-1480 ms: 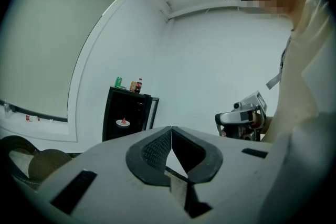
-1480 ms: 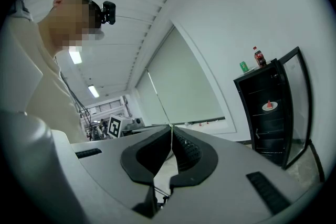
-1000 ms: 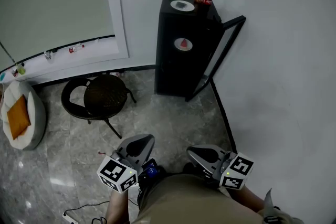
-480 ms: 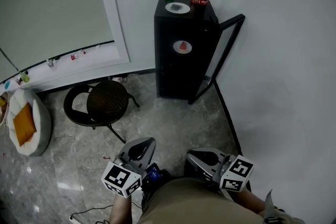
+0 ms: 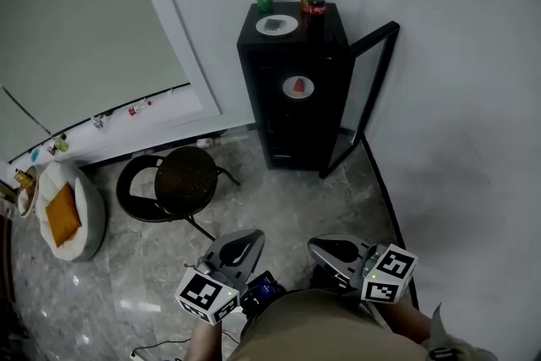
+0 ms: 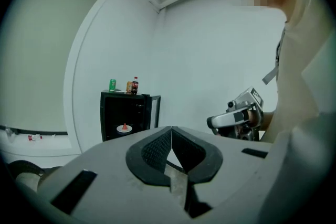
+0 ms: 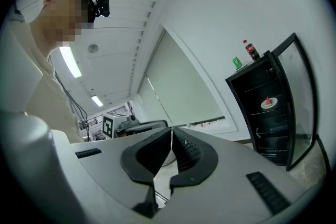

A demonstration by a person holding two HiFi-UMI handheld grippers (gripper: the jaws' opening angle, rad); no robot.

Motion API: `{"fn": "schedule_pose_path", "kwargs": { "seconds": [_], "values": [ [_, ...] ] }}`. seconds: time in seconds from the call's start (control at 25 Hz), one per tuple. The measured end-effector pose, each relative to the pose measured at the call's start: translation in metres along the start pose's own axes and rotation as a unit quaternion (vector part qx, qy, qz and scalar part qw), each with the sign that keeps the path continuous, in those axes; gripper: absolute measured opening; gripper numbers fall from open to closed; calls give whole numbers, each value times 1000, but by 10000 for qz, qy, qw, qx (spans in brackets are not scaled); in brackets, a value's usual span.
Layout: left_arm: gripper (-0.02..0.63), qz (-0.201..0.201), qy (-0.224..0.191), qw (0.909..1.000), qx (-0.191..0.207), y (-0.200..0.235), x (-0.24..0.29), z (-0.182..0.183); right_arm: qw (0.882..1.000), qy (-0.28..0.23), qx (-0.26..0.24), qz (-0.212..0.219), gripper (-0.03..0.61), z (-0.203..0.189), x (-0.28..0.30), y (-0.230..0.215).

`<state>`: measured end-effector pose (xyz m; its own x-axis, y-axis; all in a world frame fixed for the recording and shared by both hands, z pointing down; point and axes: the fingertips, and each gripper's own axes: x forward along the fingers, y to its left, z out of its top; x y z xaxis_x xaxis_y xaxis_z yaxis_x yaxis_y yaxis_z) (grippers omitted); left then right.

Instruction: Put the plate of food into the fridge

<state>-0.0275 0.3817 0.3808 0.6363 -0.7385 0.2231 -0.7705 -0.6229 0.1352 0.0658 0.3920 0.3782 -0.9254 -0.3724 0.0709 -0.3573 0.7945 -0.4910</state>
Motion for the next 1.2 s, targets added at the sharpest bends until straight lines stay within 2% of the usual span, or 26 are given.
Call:
{"fn": "schedule_pose_path", "kwargs": {
  "seconds": [0.16,0.36,0.52,0.92,1.2],
  "values": [
    [11,178,37,9998,3,-1,31,9,9999,-54,73,109,21,15,-13,-32],
    [11,481,194,9980,347,-3,63,19,9996,3,66,271,21,28,-27,-59],
    [11,630,211,9969,425,-4,85,33,9992,68,62,401,21,39,-37,-76],
    [11,546,275,9963,610,-11,133,46,9991,35,208,357,21,49,-55,-112],
    [11,424,248,9976,488,0,145,38,9993,165,323,122,21,45,-53,-129]
  ]
}}
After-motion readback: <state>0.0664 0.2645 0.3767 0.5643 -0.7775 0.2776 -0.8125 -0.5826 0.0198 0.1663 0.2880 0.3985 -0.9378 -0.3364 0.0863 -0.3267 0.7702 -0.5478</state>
